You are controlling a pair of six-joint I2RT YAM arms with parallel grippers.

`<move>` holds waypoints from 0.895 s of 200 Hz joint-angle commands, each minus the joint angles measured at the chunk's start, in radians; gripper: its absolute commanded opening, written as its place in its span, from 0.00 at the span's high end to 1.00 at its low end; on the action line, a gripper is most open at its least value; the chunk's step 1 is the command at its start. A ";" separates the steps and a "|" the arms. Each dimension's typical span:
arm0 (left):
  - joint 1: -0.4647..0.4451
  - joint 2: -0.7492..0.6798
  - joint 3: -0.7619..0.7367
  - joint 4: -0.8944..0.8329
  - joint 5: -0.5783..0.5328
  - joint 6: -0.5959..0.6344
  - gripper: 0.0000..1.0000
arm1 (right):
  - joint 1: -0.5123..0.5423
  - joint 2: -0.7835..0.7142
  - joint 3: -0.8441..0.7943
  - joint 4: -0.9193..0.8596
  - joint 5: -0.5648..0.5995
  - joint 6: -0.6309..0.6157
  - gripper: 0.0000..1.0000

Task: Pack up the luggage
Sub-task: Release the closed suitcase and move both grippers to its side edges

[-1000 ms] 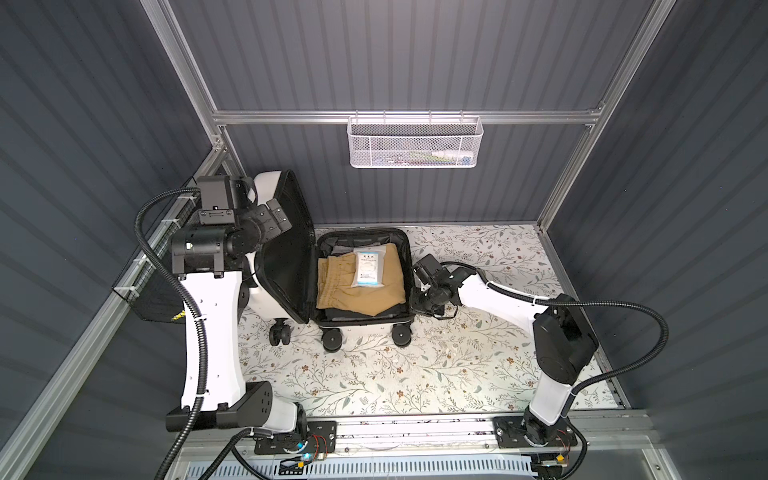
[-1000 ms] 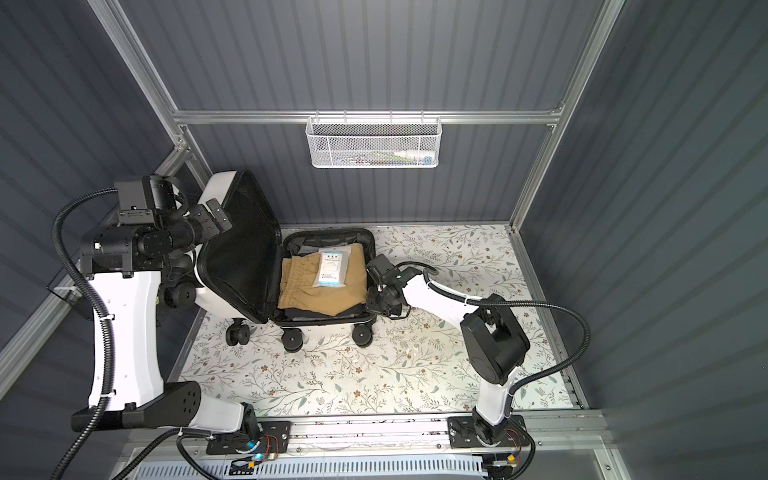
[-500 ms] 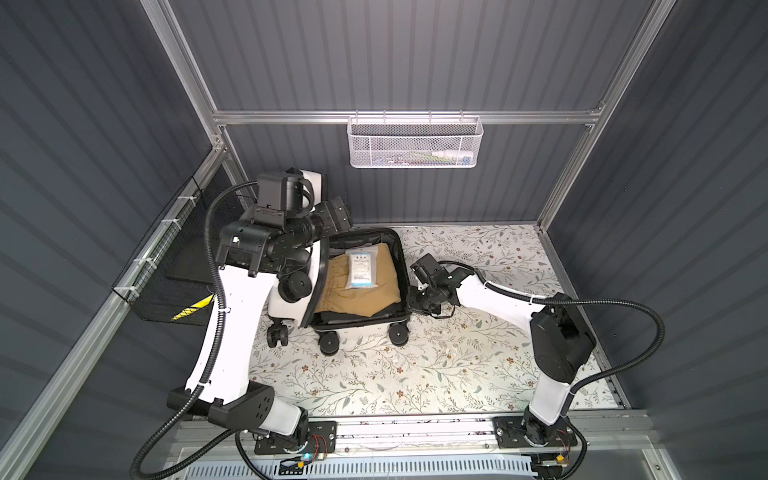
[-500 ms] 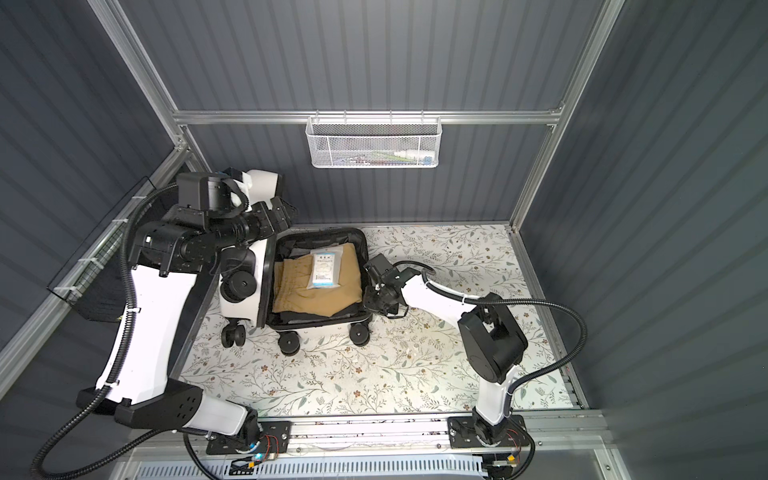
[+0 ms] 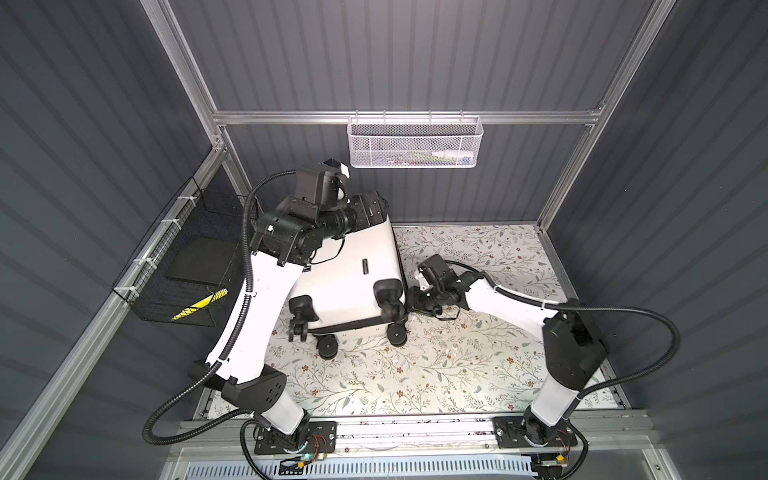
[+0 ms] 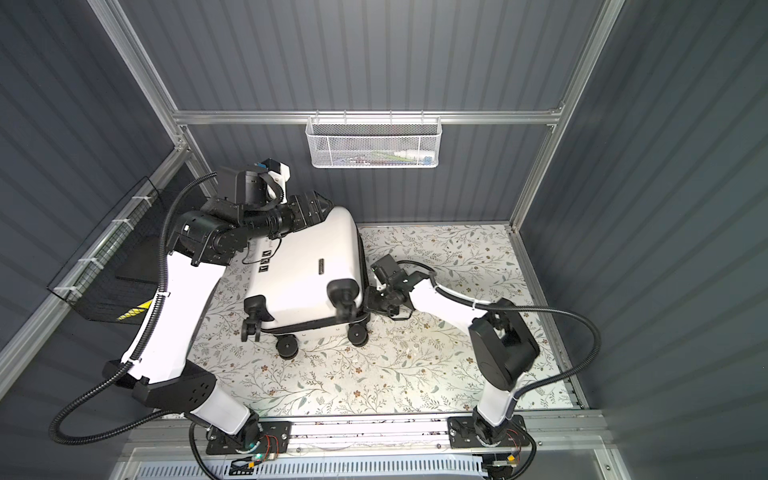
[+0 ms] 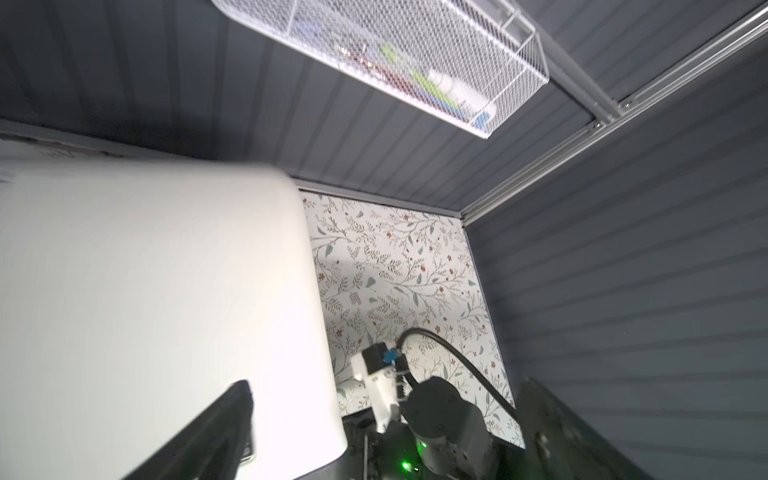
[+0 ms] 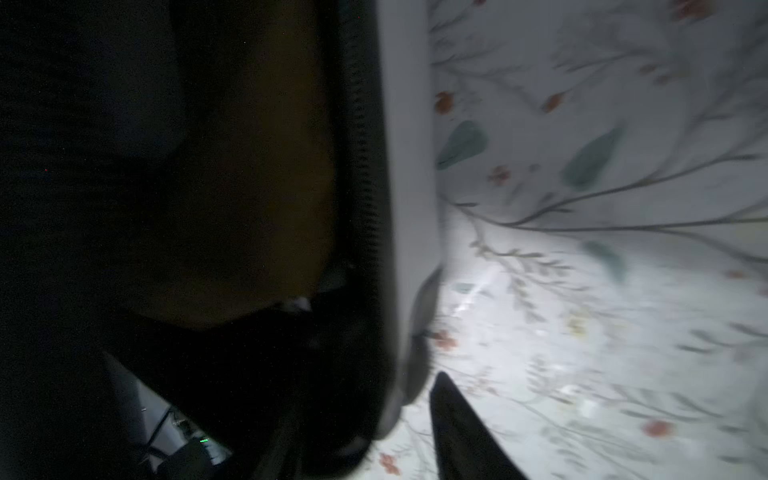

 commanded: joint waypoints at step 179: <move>0.503 -0.142 -0.737 0.228 -0.022 0.135 0.00 | -0.193 -0.393 -0.162 -0.103 -0.071 -0.102 0.07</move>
